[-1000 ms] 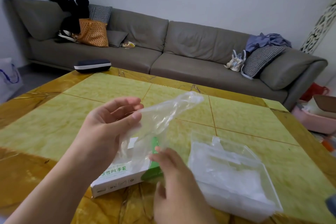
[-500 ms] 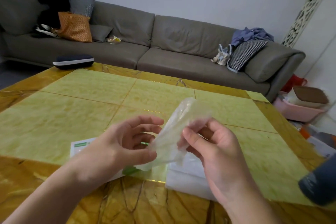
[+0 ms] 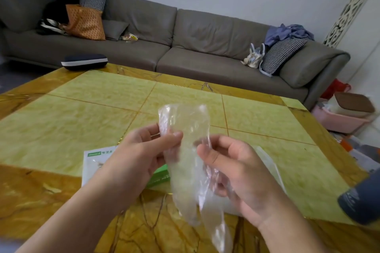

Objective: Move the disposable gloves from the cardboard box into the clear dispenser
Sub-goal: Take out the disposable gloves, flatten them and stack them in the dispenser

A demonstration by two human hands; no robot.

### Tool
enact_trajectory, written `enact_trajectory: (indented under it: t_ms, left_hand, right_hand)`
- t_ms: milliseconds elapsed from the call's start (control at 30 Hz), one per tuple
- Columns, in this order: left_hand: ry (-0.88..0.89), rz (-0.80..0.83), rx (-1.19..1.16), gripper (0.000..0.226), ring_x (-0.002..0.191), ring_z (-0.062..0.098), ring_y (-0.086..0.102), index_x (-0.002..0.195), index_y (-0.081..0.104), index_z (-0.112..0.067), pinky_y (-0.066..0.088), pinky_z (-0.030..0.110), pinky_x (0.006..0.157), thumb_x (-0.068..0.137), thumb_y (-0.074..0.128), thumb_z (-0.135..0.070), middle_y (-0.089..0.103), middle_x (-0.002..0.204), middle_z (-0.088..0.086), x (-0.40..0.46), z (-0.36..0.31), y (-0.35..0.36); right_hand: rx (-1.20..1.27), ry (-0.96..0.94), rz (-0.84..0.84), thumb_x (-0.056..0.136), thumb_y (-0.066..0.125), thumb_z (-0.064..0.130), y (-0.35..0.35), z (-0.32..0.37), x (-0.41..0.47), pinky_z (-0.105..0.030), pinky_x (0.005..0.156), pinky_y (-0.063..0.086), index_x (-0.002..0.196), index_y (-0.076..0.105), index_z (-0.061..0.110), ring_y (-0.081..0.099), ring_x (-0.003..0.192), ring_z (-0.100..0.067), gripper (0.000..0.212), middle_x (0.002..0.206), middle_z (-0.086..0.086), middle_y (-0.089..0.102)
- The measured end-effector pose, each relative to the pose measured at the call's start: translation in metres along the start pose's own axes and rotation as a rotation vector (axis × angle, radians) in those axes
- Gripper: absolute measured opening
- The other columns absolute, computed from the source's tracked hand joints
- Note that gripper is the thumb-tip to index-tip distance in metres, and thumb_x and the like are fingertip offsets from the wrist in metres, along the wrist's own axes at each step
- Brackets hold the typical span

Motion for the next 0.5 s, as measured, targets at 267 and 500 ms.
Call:
enact_trajectory:
  t_ms: [267, 500]
  left_hand:
    - [0.120, -0.178, 0.141, 0.023, 0.053, 0.015, 0.028, 0.081, 0.057, -0.010, 0.030, 0.025, 0.047, 0.085, 0.078, -0.019, 0.034, 0.064, 0.003, -0.003, -0.020, -0.014]
    - [0.118, -0.215, 0.078, 0.036, 0.072, 0.028, 0.032, 0.091, 0.064, -0.007, 0.030, 0.045, 0.066, 0.075, 0.093, -0.023, 0.043, 0.080, 0.009, -0.002, -0.021, -0.022]
  right_hand:
    - [-0.107, -0.085, -0.117, 0.090, 0.073, 0.021, -0.018, 0.007, 0.001, -0.024, 0.041, 0.025, 0.079, 0.067, 0.002, 0.028, 0.048, -0.017, 0.023, 0.060, -0.009, 0.036]
    - [-0.082, -0.066, -0.034, 0.086, 0.076, 0.004, -0.025, 0.009, 0.003, -0.028, 0.042, 0.035, 0.087, 0.063, -0.003, 0.036, 0.052, -0.019, 0.015, 0.065, -0.007, 0.047]
Point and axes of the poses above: each hand's wrist, its own x-axis towards the middle knuckle, its own y-axis out of the palm, z = x × y, the point moved 1 cm from there along x, towards the middle knuckle
